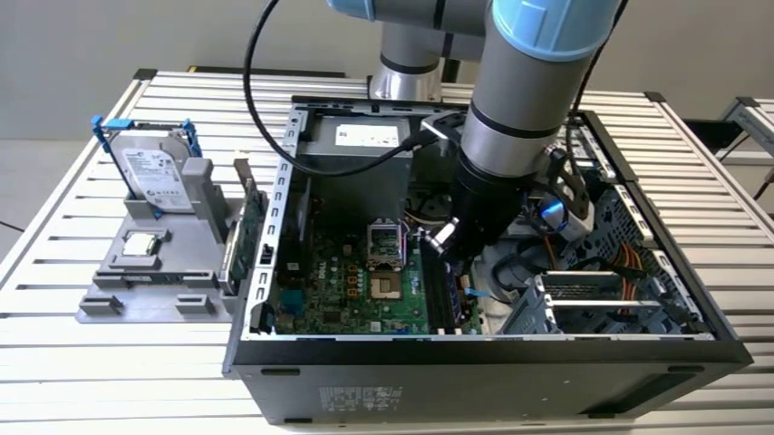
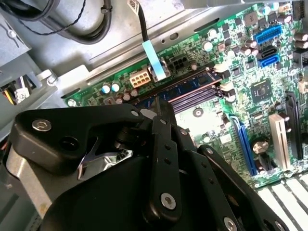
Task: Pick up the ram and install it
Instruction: 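Press down the ram until it locks into place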
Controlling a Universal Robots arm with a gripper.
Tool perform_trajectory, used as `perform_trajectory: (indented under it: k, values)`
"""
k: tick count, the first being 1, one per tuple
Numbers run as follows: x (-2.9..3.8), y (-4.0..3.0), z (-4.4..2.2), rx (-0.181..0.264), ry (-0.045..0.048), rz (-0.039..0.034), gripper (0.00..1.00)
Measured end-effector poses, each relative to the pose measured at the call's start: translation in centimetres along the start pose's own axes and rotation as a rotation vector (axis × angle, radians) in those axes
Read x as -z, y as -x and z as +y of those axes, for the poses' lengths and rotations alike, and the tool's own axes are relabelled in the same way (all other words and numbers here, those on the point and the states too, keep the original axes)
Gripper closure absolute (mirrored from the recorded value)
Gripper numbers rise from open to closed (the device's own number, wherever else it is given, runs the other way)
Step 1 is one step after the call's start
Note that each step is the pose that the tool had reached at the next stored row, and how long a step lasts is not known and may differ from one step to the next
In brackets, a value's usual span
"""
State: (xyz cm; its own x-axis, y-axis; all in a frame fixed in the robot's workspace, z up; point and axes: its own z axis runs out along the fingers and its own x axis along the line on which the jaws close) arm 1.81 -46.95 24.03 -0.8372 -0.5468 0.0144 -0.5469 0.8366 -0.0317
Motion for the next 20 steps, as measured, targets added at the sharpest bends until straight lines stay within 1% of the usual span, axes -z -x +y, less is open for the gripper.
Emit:
perform_trajectory:
  k: [1,2,20]
  values:
    - [0.00,0.00,0.00,0.008,-0.0001,-0.0002,1.00]
    - [0.00,0.00,0.01,0.026,-0.0003,-0.0008,1.00]
    - [0.00,-0.05,0.06,0.183,-0.0027,-0.0057,1.00]
